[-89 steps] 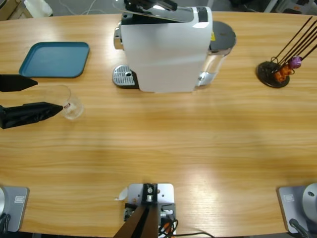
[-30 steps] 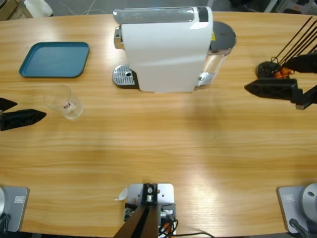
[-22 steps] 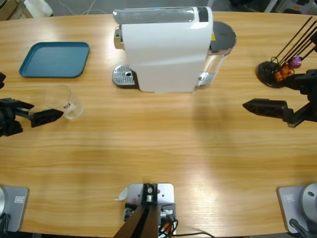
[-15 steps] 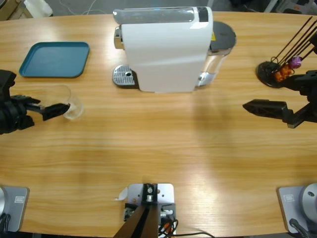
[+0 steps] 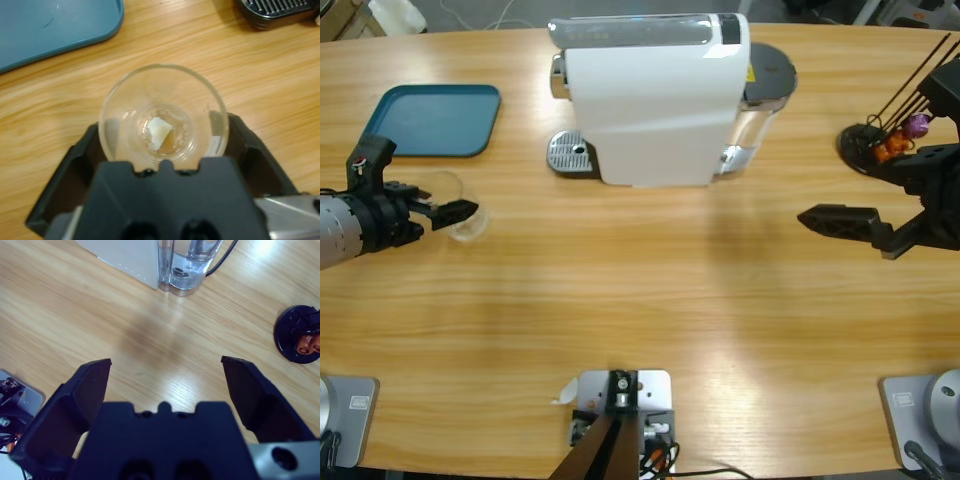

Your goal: Pour coffee

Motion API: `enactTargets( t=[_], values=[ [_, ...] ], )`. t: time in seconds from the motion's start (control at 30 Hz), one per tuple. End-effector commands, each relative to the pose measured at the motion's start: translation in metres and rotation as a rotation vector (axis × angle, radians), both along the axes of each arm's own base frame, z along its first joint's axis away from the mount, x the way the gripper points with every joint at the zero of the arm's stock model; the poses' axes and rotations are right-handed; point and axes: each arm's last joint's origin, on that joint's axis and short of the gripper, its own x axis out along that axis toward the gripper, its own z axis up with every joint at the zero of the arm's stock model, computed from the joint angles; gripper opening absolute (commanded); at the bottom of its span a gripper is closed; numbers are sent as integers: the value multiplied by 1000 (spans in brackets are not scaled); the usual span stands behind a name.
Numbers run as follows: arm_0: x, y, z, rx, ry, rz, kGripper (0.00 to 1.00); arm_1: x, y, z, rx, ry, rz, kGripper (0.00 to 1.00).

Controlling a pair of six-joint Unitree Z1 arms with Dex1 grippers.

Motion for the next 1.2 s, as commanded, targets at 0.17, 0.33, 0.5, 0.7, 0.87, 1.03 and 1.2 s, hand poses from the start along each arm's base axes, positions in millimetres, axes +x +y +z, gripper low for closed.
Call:
enactTargets(
  t=[0.17, 0.33, 0.5, 0.7, 0.87, 1.03, 1.2],
  values=[
    [-4, 7, 0, -36, -8, -74, 0, -1, 5, -13, -9, 38, 11, 1000],
    [3, 2, 54, -79, -153, -500, 0, -2, 2, -18, 14, 32, -1, 1000],
    [50, 0, 74, -112, -207, -614, 0, 0, 5, -21, 20, 27, -1, 1000],
    [106, -11, 53, -81, -163, -707, 0, -3, 1, -25, 7, 32, -3, 1000],
    [147, -27, 40, -76, -144, -728, 0, 2, 4, -30, -13, 43, -13, 1000],
    [160, -41, 17, -89, -78, -758, 0, 12, 10, -35, -24, 49, -31, 1000],
    [159, -49, 8, -94, -54, -782, 0, 18, 14, -38, -32, 51, -37, 1000]
  ],
)
